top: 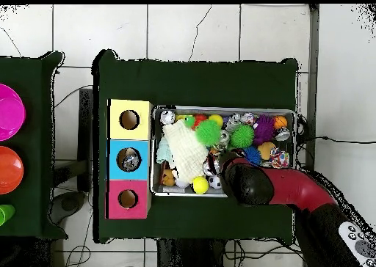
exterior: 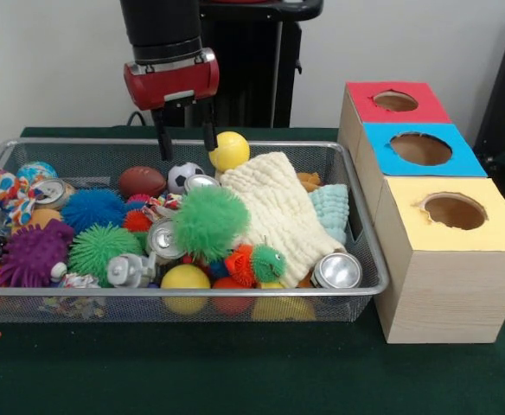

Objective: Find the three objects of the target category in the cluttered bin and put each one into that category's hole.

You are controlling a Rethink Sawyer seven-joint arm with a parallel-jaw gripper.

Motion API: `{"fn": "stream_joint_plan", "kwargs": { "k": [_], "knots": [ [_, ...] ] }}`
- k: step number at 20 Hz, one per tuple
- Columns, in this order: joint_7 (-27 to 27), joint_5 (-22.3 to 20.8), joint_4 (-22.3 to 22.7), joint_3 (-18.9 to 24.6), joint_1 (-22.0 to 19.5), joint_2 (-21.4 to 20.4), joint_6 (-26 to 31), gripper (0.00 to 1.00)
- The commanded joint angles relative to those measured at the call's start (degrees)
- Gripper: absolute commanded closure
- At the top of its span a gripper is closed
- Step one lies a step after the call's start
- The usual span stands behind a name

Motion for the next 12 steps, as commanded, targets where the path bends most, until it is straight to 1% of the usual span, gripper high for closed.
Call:
{"fn": "stream_joint_plan", "kwargs": {
  "k": [1,7,12],
  "knots": [
    [7.5,1.5,-1.3,-1.7,0.3,0.0,0.5,0.0],
    [7.4,1.3,-1.3,-2.0,0.3,-0.2,0.4,0.0],
    [7.0,0.9,-2.2,-2.5,0.7,-0.5,1.0,0.0]
  ]
}}
